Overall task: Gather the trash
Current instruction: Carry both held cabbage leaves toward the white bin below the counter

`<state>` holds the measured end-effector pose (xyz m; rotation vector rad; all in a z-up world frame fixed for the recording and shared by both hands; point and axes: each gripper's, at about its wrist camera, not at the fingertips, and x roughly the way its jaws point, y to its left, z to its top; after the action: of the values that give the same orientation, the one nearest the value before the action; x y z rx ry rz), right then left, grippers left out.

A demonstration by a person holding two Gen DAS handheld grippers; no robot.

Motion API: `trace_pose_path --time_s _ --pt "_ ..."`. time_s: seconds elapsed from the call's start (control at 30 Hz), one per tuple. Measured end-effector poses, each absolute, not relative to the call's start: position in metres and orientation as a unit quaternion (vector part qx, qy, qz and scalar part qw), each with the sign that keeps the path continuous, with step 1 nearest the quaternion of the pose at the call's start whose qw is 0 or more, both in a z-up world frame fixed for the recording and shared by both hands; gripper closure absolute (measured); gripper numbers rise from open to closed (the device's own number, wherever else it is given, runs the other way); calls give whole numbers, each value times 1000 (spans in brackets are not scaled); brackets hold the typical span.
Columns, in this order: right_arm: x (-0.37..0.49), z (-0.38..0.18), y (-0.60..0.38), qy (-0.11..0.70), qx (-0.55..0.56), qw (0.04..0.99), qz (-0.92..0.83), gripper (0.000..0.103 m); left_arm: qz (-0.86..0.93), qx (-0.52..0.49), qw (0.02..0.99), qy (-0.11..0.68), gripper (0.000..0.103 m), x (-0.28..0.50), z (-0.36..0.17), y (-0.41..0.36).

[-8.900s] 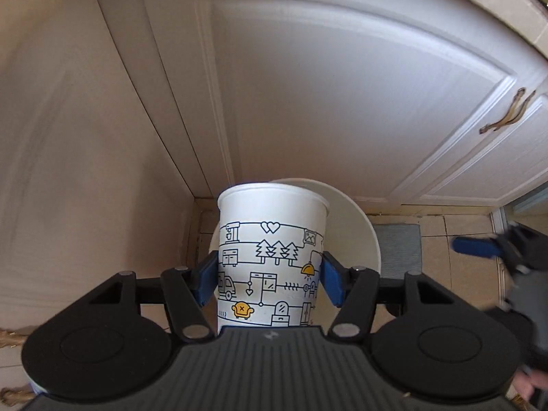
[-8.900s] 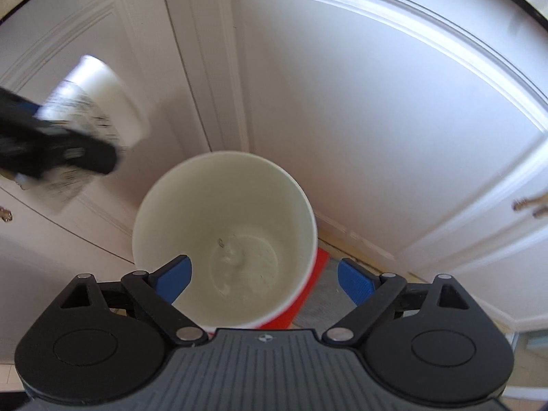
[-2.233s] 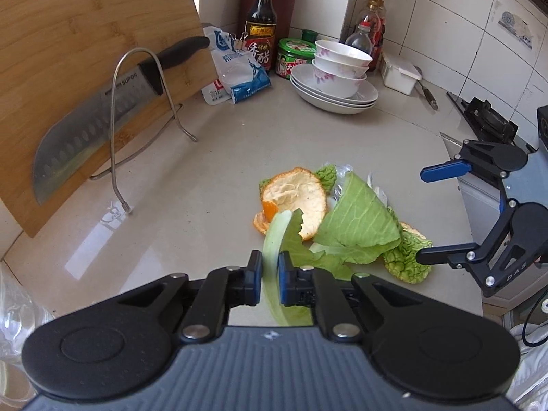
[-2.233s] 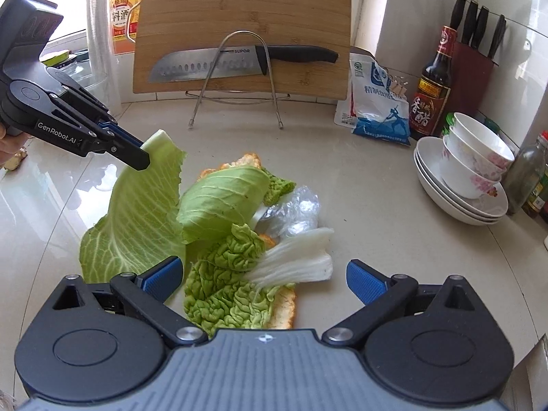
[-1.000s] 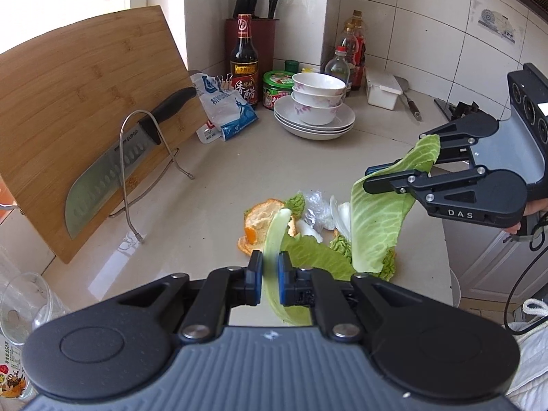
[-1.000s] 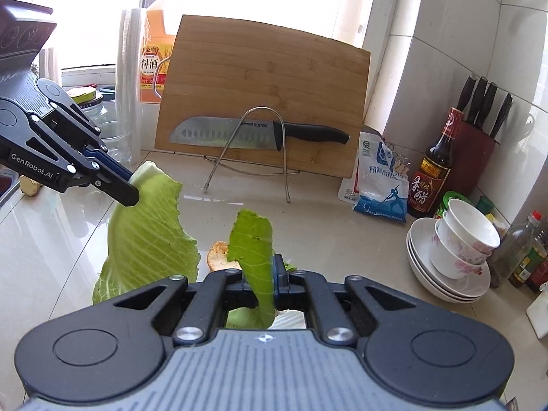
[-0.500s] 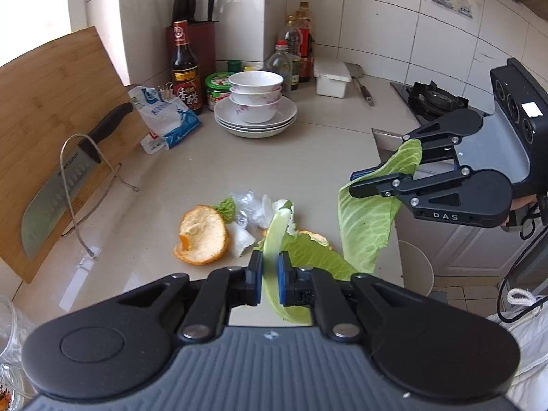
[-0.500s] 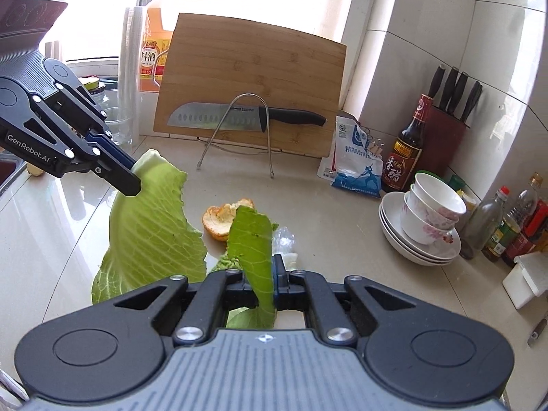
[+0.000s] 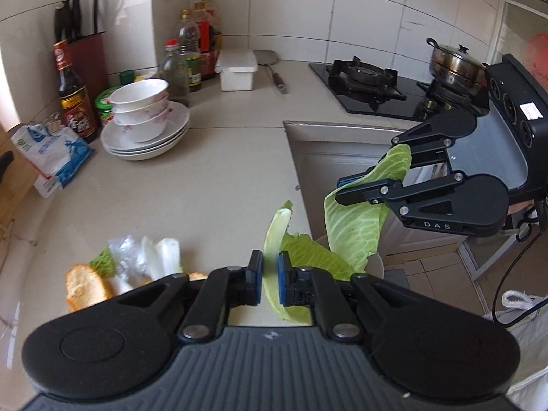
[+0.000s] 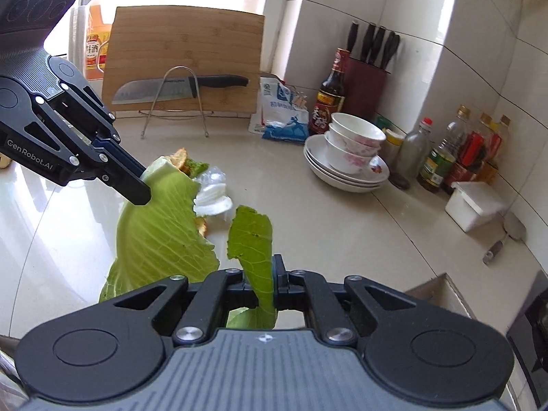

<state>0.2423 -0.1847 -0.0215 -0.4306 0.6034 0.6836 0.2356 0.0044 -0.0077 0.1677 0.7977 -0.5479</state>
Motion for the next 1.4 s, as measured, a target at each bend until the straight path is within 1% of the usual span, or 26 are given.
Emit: trace_pose_path --time_s 0.3,0.63,0.93,1.4 --pt "236 -41 -266 330 -182 898 227 95 -345 108 848 387 96 277 -37 -90" --pt "237 -73 -336 364 -155 907 145 95 -383 110 822 407 96 315 -88 -182" --pt "252 -114 -372 392 -133 903 120 95 -366 129 810 441 96 334 -145 -241" --pt "277 -163 -414 429 -101 894 85 95 -303 108 798 510 96 381 -268 -304"
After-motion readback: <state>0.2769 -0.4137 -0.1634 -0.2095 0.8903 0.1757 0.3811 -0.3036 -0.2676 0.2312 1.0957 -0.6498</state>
